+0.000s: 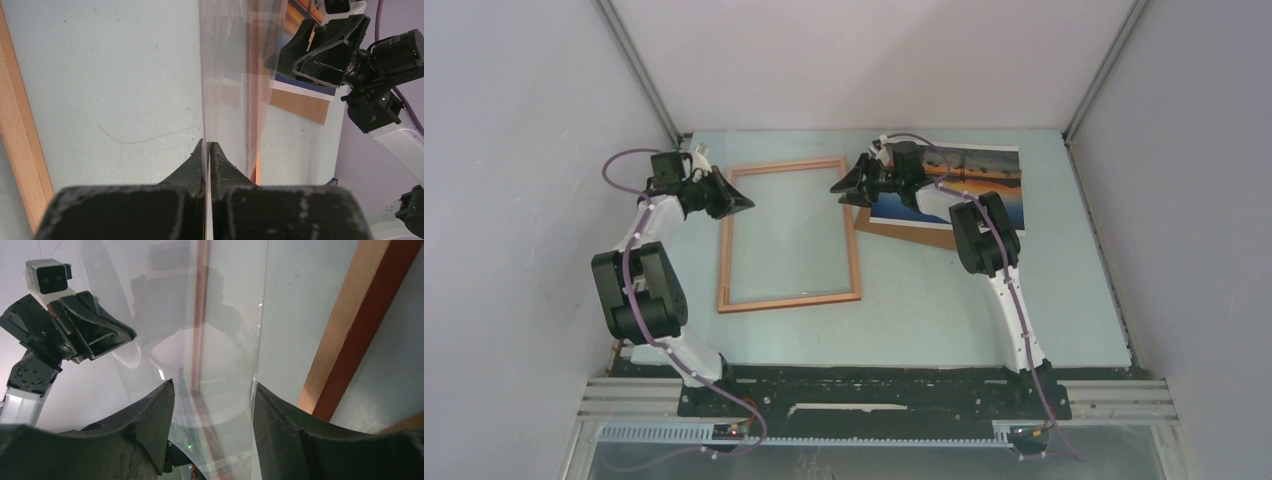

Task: Put the photo into the frame
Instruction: Place the photo frame item in the photo frame.

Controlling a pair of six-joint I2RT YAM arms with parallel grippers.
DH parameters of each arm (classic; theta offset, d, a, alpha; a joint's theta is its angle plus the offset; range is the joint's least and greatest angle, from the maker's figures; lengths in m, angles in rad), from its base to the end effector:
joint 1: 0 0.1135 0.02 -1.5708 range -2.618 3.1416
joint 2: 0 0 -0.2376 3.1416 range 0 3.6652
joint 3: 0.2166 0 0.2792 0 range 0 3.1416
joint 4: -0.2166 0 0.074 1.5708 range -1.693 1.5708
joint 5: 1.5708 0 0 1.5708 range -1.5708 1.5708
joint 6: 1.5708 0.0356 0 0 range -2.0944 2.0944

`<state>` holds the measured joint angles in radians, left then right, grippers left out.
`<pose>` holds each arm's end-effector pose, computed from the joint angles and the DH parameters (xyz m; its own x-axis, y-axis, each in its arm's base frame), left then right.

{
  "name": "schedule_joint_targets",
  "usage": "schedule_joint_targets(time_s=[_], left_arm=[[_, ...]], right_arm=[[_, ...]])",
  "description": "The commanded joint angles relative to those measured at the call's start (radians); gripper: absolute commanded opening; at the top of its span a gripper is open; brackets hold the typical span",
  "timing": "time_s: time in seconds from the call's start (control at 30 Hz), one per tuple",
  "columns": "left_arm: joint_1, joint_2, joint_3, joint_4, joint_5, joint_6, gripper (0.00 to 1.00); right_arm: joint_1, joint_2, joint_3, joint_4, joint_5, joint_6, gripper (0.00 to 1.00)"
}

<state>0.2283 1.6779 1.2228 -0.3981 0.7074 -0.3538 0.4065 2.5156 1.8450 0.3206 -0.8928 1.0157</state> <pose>0.3784 0.0642 0.2076 -0.7730 -0.4499 -0.4472 -0.0251 0.7261 -0.6871 0.4979 0.2445 0.0972 -0.9478 0.1723 -0.2681 -0.2172 0.2664 0.9391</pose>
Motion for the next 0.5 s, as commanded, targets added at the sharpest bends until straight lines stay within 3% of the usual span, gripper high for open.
schedule_joint_targets(time_s=[0.0,0.47], left_arm=[[-0.013,0.008,-0.026,-0.014,-0.017,0.052,0.0],[-0.013,0.065,0.003,-0.018,-0.017,0.05,0.0]], right_arm=[[0.001,0.006,0.05,-0.032,0.021,-0.041,0.65],[-0.01,0.031,0.074,-0.059,0.034,-0.039,0.66]])
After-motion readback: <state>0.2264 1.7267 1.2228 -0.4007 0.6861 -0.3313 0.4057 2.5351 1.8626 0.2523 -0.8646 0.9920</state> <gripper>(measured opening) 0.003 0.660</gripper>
